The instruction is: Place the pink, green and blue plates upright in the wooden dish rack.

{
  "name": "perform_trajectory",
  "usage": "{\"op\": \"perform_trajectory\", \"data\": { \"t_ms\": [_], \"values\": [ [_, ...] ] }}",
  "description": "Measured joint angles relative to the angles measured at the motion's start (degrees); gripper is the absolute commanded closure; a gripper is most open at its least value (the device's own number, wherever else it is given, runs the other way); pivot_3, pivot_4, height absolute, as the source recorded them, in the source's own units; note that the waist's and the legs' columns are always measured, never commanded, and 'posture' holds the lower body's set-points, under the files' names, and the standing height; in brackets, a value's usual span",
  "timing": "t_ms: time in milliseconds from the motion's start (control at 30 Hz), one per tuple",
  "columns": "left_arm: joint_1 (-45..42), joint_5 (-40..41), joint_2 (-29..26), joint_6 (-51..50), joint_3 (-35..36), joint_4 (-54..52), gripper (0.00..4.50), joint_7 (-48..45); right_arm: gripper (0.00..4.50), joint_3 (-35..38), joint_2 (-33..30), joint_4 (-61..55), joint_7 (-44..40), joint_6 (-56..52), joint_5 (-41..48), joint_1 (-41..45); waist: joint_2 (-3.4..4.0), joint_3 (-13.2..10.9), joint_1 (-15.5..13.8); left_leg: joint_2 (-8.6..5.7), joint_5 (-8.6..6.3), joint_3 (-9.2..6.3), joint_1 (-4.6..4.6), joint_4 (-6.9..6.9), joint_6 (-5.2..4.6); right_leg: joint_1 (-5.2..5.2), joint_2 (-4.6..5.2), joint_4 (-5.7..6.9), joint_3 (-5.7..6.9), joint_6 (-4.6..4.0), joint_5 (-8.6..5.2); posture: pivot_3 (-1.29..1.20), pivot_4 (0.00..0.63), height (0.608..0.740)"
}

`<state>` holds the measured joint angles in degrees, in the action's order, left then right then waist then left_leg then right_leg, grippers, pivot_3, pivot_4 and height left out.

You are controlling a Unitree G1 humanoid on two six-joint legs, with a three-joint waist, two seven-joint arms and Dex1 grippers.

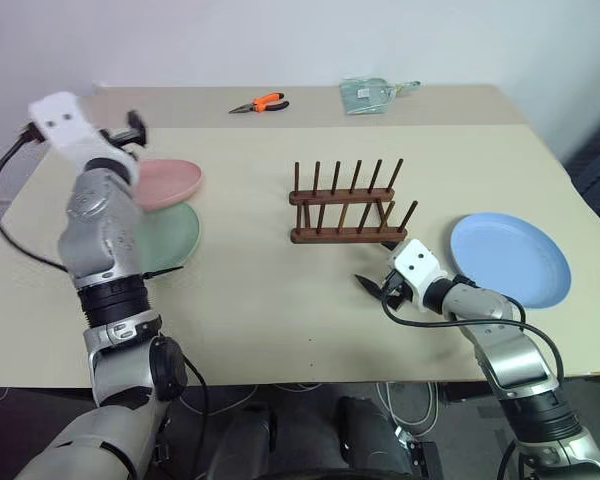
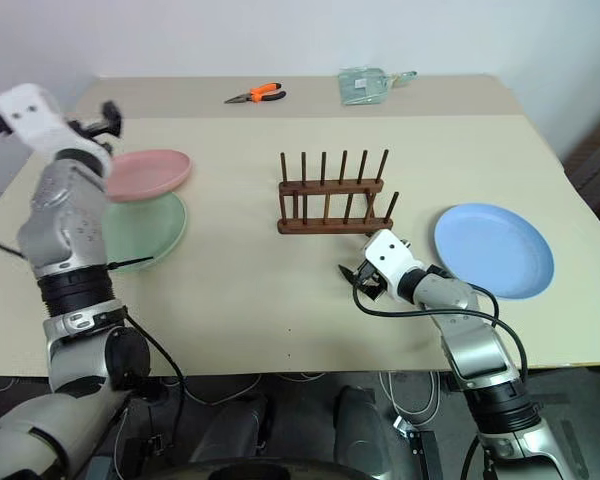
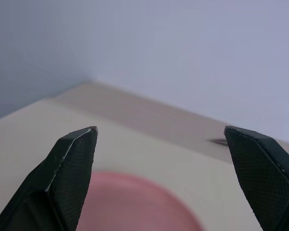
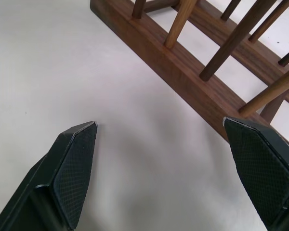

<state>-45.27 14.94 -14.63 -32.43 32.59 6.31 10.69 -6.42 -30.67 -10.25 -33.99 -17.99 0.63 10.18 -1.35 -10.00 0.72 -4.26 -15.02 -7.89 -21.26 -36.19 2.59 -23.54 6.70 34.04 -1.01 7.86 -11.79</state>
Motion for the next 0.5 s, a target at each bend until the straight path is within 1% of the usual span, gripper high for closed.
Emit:
{"op": "perform_trajectory", "data": {
  "t_ms": [133, 267, 367, 400, 467, 500],
  "values": [
    [0.48, 5.58, 2.14, -6.87, 7.43, -2.52, 0.18, 6.78, 0.23, -0.08, 0.31, 0.89, -0.14, 1.12, -0.35, 1.17, -0.17, -0.09, -0.18, -0.01, 0.02, -0.02, -0.03, -0.04, 0.03, 0.02, 0.0, 0.01, 0.03, 0.0, 0.0, 0.0, 0.15, 0.74],
    [0.2, 14.57, 5.62, -13.23, 15.14, -4.52, 0.18, 11.85, 0.23, -0.08, 0.31, 1.65, -0.28, 2.15, -0.44, 1.77, -0.24, -0.09, -0.33, -0.01, 0.02, -0.05, -0.02, -0.05, 0.03, 0.05, 0.01, 0.0, 0.03, -0.01, 0.01, 0.0, 0.15, 0.74],
    [-0.03, 21.78, 8.71, -15.04, 21.0, -2.22, 0.18, 16.07, 0.23, -0.08, 0.31, 2.12, -0.24, 2.27, -0.54, 1.8, -0.27, -0.11, -0.21, -0.01, 0.02, -0.04, -0.01, -0.04, 0.04, 0.04, 0.0, 0.01, 0.04, -0.01, 0.01, 0.0, 0.15, 0.74],
    [-0.13, 23.62, 9.02, -15.08, 22.09, -0.61, 0.4, 16.9, 0.23, -0.08, 0.32, 2.16, -0.18, 2.3, -0.59, 1.8, -0.3, -0.13, -0.2, -0.01, 0.03, -0.04, -0.02, -0.04, 0.05, 0.02, -0.01, 0.02, 0.04, -0.02, 0.01, 0.0, 0.15, 0.74],
    [-0.69, 25.77, 8.7, -14.67, 22.78, 2.59, 1.04, 17.37, 0.23, -0.07, 0.32, 2.16, 0.09, 2.55, -0.93, 1.8, -0.31, -0.14, -0.21, -0.01, 0.03, -0.03, -0.02, -0.04, 0.06, 0.02, -0.01, 0.02, 0.04, -0.02, 0.02, 0.0, 0.15, 0.74],
    [-1.34, 26.48, 8.27, -14.35, 22.78, 4.42, 1.54, 17.31, 0.23, -0.06, 0.32, 2.16, 0.31, 2.64, -1.02, 1.8, -0.32, -0.14, -0.21, -0.02, 0.04, -0.03, -0.02, -0.04, 0.07, 0.02, -0.01, 0.02, 0.04, -0.03, 0.02, 0.0, 0.15, 0.74]
  ]
}}
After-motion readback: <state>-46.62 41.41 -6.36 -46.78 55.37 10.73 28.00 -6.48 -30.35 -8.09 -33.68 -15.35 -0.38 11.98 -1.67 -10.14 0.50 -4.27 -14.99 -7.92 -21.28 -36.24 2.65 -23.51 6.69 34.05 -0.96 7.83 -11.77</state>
